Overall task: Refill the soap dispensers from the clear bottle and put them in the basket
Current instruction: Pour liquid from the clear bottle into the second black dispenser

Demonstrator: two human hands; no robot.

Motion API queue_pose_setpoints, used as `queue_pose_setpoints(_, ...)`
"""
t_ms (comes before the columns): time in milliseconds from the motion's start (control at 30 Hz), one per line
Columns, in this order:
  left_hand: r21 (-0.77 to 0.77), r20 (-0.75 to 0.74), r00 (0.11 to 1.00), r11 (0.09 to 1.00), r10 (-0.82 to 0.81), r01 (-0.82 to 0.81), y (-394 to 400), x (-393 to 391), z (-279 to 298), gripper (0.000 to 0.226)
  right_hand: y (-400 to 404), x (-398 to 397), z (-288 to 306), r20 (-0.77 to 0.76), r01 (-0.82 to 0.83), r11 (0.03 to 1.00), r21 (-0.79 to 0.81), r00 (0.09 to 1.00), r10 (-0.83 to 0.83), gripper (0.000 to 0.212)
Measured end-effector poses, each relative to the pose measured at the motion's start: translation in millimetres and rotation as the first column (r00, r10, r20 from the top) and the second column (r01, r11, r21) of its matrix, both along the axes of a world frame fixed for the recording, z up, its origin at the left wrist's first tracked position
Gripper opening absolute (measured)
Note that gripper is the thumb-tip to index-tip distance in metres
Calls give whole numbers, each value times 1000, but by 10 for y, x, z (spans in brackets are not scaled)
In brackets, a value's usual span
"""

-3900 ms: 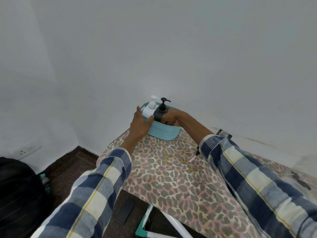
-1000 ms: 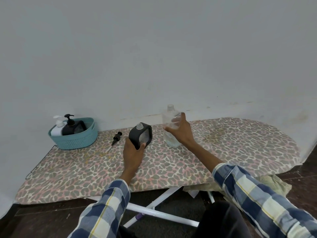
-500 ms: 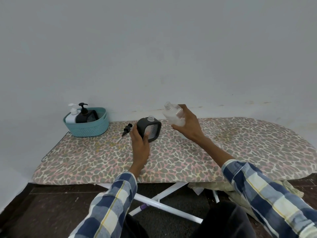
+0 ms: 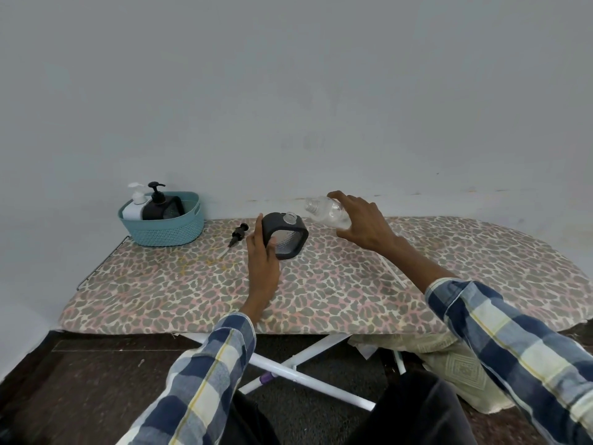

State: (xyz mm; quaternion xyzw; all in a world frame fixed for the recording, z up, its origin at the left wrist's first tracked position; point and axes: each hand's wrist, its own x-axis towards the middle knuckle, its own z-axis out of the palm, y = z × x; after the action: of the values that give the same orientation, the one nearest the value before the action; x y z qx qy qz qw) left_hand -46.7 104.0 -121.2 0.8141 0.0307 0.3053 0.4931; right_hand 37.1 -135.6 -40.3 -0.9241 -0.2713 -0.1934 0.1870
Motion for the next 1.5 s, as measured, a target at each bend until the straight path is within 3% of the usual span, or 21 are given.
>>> queue_pose_setpoints(333, -17, -10, 998, 998, -58, 58, -56, -65, 53, 53, 38, -11, -24, -50, -27, 999, -47, 998, 25, 84)
queue_pose_setpoints(1500, 16, -21, 999, 999, -32, 32, -18, -12, -4, 50, 54, 31, 49, -7, 5, 977, -212, 1000, -6, 88)
